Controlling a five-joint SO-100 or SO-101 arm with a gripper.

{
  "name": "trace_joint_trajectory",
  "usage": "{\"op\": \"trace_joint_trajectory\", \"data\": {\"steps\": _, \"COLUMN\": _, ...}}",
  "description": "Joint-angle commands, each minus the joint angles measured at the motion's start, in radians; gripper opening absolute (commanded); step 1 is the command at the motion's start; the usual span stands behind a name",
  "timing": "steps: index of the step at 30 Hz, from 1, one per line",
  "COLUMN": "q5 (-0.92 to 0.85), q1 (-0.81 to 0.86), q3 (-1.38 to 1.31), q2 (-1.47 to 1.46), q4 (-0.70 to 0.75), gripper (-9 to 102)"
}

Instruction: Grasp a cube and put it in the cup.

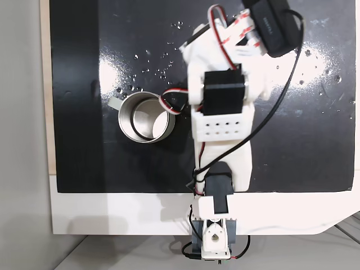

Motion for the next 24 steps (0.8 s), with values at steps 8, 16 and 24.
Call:
{"op": "trace_joint_trajectory", "data": {"steps": 8, "q5": 0.023, "q1": -0.193, "q3": 0.434, "q2": 0.334, "q4": 0.006, "gripper": 1}}
{"op": "trace_joint_trajectory", "data": {"steps": 16, "q5": 0.026, "q1": -0.230, "q3": 0.630, "q2": 0.417, "q4": 0.006, "gripper": 0}}
{"op": "trace_joint_trajectory", "data": {"steps": 24, "q5": 0.051, "q1": -0.290, "q3": 0.675, "q2": 0.379, "q4": 0.012, "gripper": 0}}
